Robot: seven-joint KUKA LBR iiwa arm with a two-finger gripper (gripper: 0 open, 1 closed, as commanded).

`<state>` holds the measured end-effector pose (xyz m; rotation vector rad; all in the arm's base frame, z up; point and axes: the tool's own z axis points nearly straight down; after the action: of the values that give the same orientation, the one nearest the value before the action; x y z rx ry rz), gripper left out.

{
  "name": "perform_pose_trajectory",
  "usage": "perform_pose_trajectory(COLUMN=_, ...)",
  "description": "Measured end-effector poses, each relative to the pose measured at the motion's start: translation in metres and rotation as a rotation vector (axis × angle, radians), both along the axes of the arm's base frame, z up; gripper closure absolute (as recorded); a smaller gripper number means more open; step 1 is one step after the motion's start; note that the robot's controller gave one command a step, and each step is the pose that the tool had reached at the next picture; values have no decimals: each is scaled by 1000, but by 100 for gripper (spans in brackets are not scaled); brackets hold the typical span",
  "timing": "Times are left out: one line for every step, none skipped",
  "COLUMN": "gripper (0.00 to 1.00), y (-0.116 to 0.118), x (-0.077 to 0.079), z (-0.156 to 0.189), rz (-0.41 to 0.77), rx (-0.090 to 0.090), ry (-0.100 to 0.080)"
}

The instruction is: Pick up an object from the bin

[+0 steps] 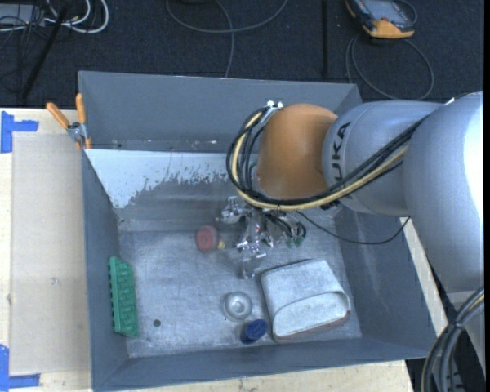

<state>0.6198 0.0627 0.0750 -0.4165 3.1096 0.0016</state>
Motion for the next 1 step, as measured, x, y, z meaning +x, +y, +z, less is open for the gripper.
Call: perform_pose_trajectory(gripper=0, y=-38, x=1, z=-1, rz=41, rx=5, ry=-4)
